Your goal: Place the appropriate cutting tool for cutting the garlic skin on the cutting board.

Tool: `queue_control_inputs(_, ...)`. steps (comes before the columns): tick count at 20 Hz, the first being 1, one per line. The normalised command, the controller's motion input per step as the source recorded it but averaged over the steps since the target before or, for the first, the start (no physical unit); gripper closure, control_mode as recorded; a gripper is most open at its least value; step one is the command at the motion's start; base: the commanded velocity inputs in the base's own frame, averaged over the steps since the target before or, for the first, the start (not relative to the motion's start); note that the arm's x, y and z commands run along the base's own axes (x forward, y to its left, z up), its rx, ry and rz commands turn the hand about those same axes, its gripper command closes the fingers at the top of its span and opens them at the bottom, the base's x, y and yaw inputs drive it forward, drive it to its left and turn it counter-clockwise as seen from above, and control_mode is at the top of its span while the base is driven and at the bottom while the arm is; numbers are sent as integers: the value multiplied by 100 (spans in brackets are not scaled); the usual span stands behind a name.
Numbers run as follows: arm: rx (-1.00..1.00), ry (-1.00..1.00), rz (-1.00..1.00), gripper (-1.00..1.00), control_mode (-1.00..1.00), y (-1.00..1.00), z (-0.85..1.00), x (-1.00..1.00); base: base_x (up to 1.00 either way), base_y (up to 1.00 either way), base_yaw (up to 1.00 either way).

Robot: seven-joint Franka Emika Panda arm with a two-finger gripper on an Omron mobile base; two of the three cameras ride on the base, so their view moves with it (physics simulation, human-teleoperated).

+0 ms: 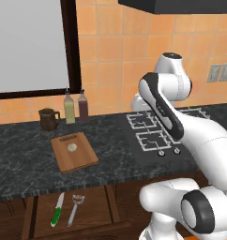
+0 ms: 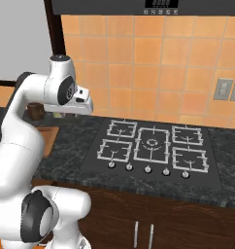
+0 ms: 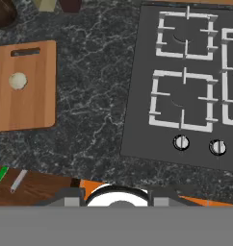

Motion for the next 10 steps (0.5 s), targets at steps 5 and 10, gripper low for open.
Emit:
queue_control_inputs(5, -2, 4, 8, -100, -100, 63, -24, -18, 0, 0, 0)
queue_control_inputs(10, 1, 18, 19, -100, -100, 100, -99, -14, 0, 0, 0)
